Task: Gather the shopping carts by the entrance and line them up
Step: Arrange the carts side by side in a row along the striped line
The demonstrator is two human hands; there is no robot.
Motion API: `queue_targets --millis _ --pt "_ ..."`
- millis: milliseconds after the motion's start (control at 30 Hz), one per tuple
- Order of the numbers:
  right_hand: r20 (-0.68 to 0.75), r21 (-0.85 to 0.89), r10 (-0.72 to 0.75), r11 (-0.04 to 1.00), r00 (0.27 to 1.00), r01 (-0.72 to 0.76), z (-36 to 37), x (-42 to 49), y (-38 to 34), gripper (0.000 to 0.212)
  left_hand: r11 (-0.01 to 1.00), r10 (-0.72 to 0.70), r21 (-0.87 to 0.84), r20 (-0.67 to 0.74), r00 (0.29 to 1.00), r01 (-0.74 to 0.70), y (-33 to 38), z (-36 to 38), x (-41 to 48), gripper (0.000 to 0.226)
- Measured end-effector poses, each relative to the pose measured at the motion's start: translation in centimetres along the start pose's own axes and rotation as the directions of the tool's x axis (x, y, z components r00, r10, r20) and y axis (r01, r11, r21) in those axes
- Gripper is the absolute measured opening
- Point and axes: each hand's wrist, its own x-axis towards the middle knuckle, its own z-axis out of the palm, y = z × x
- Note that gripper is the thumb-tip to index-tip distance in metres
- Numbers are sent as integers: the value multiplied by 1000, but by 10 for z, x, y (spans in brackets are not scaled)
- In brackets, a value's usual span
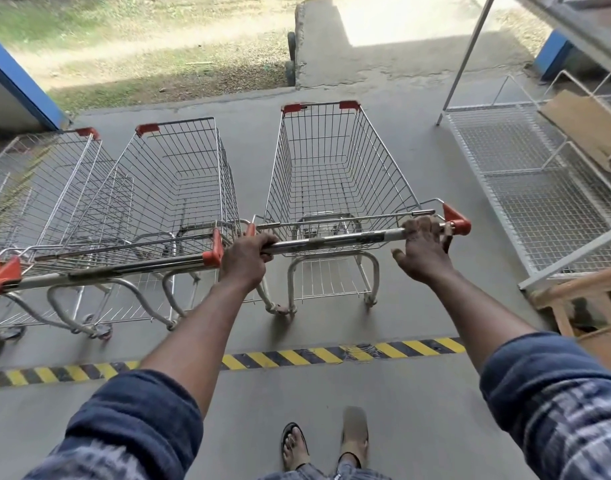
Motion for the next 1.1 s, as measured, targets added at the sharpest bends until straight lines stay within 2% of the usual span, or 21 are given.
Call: queue_targets --millis 300,1100 --pt "27 12 6 1000 1000 -6 -2 -3 -1 51 999 -9 -53 24 1000 11 0 -3 -5 41" --pt "57 -22 -16 1000 998 17 -5 5 1 53 998 -28 -58 -43 999 25 1 5 -12 37"
